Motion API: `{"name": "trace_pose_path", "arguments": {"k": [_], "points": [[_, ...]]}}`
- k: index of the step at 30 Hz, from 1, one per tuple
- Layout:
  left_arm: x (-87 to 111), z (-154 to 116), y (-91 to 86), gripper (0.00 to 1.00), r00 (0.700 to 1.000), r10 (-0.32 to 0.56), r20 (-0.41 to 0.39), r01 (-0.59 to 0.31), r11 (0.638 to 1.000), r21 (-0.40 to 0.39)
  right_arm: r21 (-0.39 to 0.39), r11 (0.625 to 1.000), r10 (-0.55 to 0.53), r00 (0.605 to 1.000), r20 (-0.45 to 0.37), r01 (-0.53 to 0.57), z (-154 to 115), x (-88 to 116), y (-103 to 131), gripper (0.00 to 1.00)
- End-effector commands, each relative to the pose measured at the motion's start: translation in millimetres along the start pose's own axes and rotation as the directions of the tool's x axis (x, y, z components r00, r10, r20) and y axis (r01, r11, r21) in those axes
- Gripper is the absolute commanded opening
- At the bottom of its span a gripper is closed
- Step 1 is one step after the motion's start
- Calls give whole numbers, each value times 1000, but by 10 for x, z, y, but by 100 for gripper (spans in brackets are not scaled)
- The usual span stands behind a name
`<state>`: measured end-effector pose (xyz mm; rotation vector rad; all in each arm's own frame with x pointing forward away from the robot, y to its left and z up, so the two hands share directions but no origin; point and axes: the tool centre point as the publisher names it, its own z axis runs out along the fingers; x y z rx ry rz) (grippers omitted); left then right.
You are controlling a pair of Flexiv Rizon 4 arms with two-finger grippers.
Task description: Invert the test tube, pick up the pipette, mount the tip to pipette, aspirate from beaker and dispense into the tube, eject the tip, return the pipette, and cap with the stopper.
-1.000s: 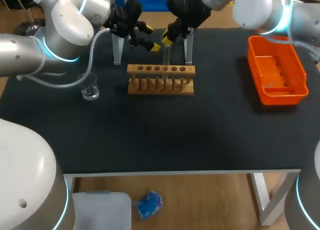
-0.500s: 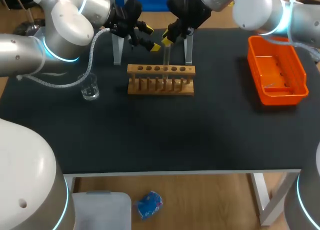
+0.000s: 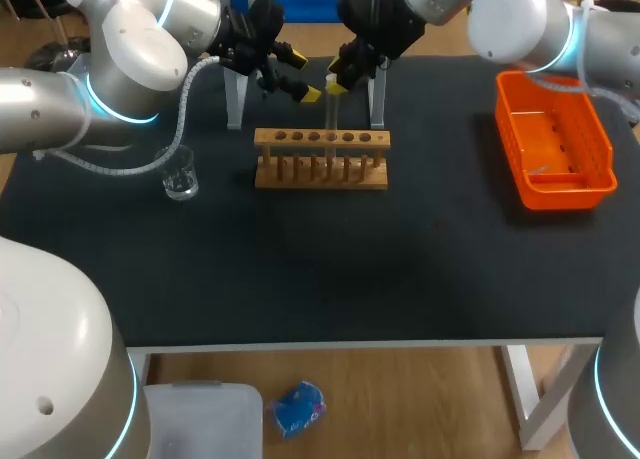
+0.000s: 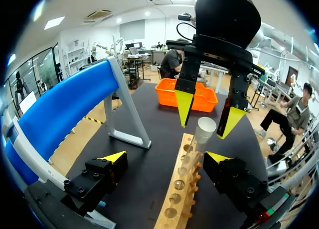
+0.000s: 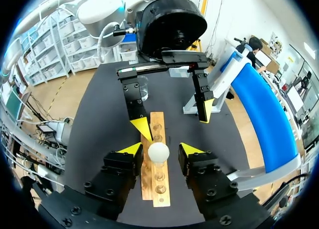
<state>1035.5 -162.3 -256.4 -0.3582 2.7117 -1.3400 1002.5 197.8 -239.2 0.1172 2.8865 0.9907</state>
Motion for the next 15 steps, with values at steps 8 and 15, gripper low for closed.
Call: {"name": "trace_pose_path", "arguments": {"k": [8,15], "points": [[-14,-4,-9,100,1000,-2,-5,1,1000,-6,-58,998,-23,999,25,24,-226,78,86,48],[-14,-4,-9,100,1000,-2,-5,1,1000,-6,-238,970,-42,999,-2,40,-258,123,164,0]]}}
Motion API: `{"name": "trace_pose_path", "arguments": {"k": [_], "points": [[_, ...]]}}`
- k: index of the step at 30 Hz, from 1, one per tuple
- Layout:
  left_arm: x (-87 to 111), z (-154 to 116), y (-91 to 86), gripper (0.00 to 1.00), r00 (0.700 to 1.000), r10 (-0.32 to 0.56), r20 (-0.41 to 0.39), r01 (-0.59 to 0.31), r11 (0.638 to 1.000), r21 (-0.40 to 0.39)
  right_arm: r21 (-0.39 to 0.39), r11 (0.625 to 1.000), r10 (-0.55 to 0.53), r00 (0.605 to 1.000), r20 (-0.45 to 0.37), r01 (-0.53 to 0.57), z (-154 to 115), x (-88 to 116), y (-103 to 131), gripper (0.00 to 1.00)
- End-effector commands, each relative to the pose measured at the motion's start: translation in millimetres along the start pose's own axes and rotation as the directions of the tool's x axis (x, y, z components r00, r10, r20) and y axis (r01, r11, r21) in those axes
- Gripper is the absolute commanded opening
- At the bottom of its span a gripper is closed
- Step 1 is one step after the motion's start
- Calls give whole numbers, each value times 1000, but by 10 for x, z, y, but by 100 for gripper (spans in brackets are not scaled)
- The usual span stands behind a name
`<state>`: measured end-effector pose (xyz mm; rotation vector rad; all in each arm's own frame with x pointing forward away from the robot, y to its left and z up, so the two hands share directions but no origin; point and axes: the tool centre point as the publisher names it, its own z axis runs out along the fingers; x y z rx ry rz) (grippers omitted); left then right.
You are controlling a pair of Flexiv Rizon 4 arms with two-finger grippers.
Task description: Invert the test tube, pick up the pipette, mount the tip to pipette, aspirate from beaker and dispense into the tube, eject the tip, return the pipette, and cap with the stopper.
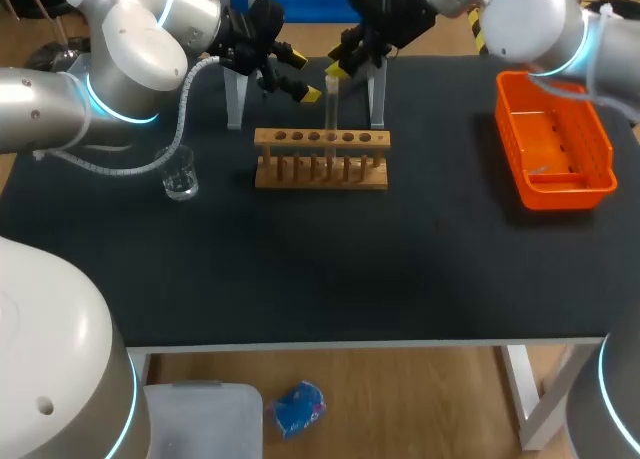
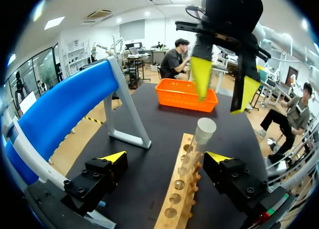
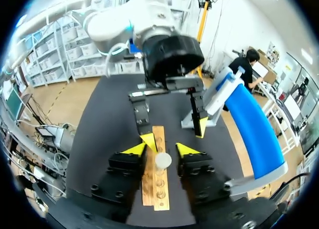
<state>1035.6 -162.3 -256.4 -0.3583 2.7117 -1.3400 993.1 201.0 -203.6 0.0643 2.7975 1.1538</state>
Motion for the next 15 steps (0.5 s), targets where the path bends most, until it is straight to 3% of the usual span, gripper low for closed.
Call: {"name": "trace_pose_path", "arguments": {"k": [1,8,15], "points": [[-13,-4,-9,100,1000,-1,-5,1,1000,-6,-148,989,-7,1000,-22,4,6,53,-69,0],[-13,-4,-9,100,1000,-1,-5,1,1000,-6,-311,950,-21,998,-55,3,35,72,-25,0],[-13,-4,-9,100,1000,-1,-5,1,1000,-6,-389,921,-21,997,-78,-11,21,63,-16,0]]}}
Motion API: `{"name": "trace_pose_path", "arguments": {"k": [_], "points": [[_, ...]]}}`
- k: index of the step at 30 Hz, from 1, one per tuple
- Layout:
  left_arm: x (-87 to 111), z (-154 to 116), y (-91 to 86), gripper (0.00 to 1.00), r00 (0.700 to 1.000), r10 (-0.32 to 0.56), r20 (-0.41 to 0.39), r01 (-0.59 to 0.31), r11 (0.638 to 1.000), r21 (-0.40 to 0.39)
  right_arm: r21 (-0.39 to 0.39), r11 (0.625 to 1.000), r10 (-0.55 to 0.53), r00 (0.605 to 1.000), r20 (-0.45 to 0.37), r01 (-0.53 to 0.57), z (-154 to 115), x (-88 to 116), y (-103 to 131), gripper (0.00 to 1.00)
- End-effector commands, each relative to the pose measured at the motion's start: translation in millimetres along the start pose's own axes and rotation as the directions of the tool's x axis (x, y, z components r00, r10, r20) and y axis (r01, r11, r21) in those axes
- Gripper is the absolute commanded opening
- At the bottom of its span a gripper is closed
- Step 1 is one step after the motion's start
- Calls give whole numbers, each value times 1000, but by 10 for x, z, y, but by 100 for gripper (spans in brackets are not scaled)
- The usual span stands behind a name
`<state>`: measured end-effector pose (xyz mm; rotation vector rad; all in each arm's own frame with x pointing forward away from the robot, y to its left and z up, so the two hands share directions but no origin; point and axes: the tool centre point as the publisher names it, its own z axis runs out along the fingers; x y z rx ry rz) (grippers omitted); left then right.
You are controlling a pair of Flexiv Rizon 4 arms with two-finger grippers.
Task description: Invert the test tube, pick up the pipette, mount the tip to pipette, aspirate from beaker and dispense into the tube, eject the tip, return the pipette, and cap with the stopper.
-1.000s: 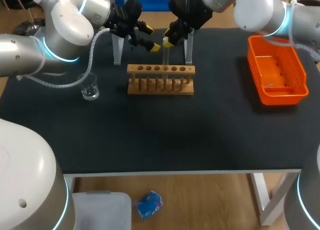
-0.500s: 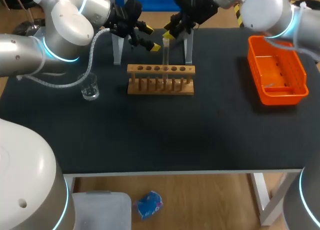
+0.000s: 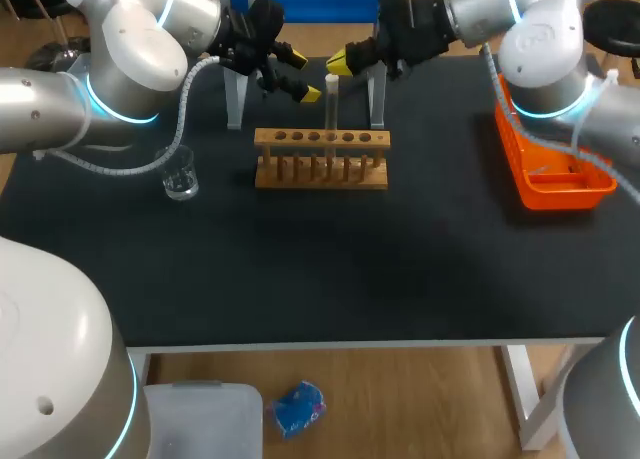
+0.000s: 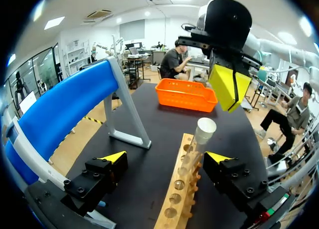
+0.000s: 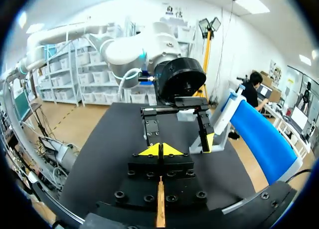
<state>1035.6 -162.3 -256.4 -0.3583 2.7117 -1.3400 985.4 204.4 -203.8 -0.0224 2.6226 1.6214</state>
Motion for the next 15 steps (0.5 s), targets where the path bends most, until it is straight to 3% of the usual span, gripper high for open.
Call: {"name": "trace_pose_path", "arguments": {"k": [1,5,15], "points": [[-13,-4,-9,100,1000,-1,-5,1,1000,-6,-90,996,5,1000,-14,-6,-8,-21,-39,0],[-13,-4,-9,100,1000,-1,-5,1,1000,-6,-148,989,15,999,-36,-20,4,-27,-36,0],[-13,-4,-9,100,1000,-1,-5,1,1000,-6,-206,978,16,999,-49,-25,65,-54,-39,0]]}}
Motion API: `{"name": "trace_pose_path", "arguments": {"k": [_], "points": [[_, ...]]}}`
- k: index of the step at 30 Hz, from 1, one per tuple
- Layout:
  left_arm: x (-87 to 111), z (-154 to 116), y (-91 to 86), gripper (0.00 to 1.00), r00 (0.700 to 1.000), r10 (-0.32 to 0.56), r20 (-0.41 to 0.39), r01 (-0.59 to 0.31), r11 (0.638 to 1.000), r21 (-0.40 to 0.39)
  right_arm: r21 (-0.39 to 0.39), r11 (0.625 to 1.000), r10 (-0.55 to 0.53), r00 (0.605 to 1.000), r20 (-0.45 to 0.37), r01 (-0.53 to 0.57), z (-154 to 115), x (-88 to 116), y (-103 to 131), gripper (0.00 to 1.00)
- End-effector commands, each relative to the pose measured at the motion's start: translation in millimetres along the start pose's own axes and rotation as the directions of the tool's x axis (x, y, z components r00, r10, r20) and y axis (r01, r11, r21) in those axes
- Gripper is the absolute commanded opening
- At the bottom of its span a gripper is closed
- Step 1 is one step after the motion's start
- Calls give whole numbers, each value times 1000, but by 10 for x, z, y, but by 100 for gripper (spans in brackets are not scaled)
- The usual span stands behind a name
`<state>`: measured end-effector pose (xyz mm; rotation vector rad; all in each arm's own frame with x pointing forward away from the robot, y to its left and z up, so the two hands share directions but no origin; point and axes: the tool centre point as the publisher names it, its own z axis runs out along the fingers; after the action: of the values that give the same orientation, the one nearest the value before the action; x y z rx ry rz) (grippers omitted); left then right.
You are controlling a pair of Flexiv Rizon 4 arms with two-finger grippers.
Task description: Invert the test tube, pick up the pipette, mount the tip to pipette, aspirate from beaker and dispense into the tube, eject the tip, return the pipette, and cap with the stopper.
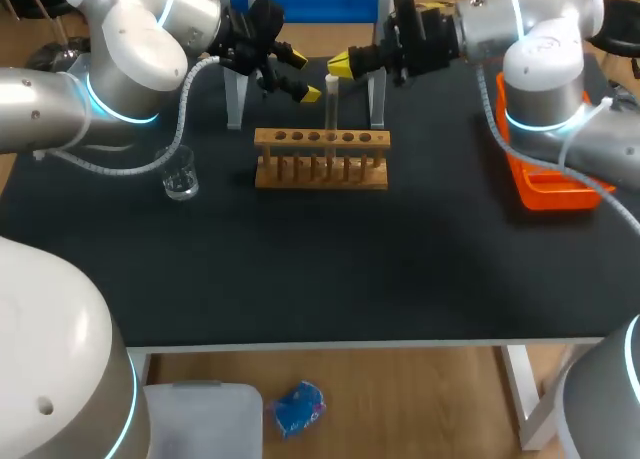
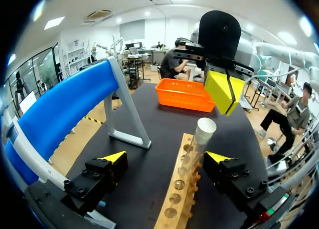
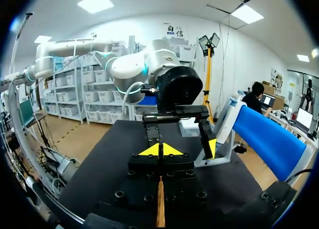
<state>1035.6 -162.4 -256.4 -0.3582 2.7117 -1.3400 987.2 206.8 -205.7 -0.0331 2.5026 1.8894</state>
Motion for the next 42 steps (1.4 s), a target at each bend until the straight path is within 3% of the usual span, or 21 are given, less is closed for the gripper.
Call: {"name": "trace_pose_path", "arguments": {"k": [1,14,42], "points": [[-13,-5,-9,100,1000,-2,-5,2,1000,-6,-37,999,-4,1000,-7,4,30,-44,-35,0],[-13,-5,-9,100,1000,-2,-5,2,1000,-6,-117,993,10,1000,-21,-12,95,-82,-108,0],[-13,-5,-9,100,1000,-2,-5,2,1000,-6,-198,978,56,997,-53,-66,196,-126,-277,0]]}}
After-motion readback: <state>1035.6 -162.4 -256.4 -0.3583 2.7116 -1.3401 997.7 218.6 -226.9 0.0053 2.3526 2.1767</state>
